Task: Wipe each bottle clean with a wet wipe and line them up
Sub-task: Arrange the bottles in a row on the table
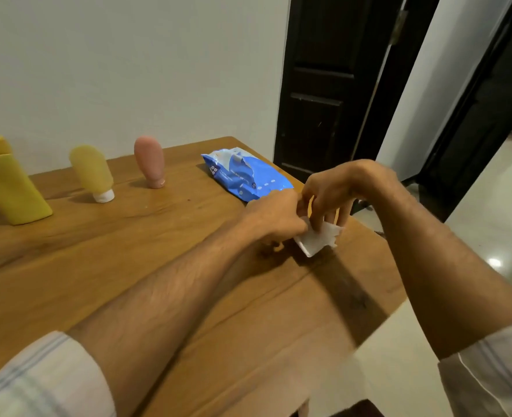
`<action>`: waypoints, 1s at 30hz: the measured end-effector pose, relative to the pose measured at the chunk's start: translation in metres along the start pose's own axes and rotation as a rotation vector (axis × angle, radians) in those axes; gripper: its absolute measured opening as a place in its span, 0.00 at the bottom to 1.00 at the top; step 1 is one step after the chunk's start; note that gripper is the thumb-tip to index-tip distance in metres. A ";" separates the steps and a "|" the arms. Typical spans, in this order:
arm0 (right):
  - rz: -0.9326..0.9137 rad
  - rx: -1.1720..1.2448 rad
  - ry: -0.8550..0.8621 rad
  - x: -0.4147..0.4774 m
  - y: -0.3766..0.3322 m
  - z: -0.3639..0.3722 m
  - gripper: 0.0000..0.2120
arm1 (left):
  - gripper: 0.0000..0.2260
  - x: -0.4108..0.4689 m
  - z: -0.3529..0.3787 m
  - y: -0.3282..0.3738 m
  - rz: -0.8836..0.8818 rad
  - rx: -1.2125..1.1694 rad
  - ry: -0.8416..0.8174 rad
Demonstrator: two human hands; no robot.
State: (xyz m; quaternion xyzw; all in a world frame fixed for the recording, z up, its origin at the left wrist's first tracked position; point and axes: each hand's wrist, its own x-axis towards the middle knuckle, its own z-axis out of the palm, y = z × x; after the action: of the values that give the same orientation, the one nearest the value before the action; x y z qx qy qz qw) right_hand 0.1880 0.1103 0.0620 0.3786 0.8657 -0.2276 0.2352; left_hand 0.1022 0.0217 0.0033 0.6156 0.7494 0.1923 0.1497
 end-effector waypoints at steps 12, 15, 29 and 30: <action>0.068 0.195 0.003 0.055 0.015 -0.096 0.12 | 0.15 0.101 -0.040 -0.012 0.095 -0.329 0.058; 0.107 0.200 0.025 0.067 0.025 -0.115 0.12 | 0.15 0.117 -0.051 -0.008 0.069 -0.311 0.067; 0.136 0.394 0.182 0.100 0.106 -0.150 0.05 | 0.05 0.221 -0.044 0.021 -0.103 -0.069 -0.012; 0.148 0.405 0.206 0.106 0.117 -0.145 0.06 | 0.04 0.230 -0.034 0.023 -0.090 -0.035 -0.021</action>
State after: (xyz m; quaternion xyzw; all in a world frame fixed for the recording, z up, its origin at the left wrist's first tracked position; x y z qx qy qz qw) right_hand 0.1799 0.3224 0.0892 0.5019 0.7916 -0.3390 0.0809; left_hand 0.0609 0.2478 0.0465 0.5803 0.7714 0.1921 0.1770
